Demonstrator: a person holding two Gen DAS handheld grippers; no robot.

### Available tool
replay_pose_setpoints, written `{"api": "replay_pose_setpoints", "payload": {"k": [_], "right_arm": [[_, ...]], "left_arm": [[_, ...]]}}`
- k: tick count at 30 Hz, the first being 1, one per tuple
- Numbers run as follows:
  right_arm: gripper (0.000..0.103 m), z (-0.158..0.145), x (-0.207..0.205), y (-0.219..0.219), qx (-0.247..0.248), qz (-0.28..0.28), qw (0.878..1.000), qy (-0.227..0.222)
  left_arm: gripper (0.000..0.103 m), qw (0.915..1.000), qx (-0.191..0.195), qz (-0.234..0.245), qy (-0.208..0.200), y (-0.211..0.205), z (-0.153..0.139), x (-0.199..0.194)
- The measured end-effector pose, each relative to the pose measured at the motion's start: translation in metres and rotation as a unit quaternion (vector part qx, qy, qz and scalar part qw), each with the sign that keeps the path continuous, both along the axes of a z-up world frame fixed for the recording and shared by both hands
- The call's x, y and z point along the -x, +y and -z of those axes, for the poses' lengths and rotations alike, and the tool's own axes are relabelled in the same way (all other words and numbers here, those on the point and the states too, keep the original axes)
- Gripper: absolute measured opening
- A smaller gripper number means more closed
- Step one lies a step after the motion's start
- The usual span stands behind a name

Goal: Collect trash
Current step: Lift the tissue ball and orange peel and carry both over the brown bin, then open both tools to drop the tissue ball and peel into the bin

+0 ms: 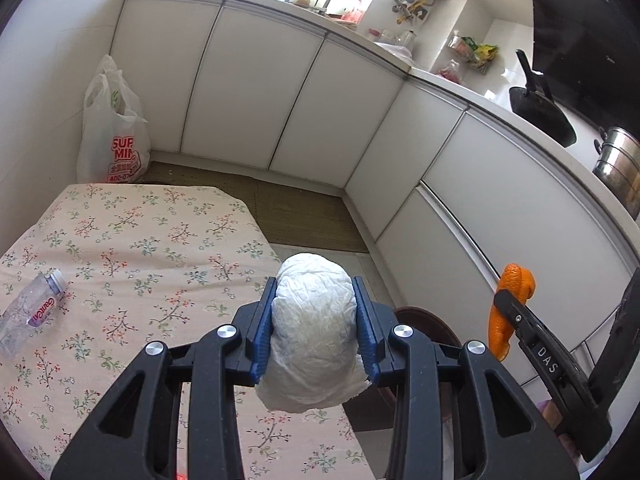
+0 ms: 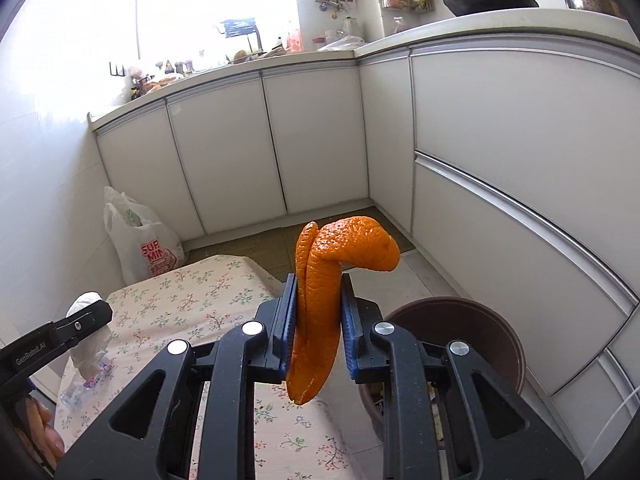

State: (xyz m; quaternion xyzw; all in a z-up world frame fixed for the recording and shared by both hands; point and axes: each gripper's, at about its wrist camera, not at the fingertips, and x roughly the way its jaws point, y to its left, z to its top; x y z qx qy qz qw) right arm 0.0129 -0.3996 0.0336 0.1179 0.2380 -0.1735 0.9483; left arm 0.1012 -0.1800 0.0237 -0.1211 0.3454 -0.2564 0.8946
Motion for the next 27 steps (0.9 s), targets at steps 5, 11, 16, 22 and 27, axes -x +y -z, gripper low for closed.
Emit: {"api": "replay_pose_setpoints", "payload": {"k": [5,11,16,22,27], "right_arm": [[0.019,0.003,0.013,-0.025,0.001,0.030,1.000,0.000],[0.020,0.009,0.027,-0.061,-0.007,0.075,0.997,0.000],[0.020,0.016,0.036,-0.094,-0.023,0.122,0.992,-0.002],[0.020,0.026,0.040,-0.121,-0.028,0.162,0.986,-0.001],[0.020,0.033,0.043,-0.140,-0.037,0.184,0.982,0.003]], "left_arm": [[0.036,0.9997,-0.002,0.025,0.003,-0.033,0.001,0.006],[0.036,0.9981,-0.007,0.061,0.002,-0.080,0.003,0.016],[0.036,0.9961,-0.006,0.088,0.004,-0.119,0.006,0.021],[0.036,0.9939,-0.006,0.110,0.009,-0.157,0.015,0.025],[0.036,0.9923,-0.010,0.123,0.011,-0.179,0.022,0.029]]}}
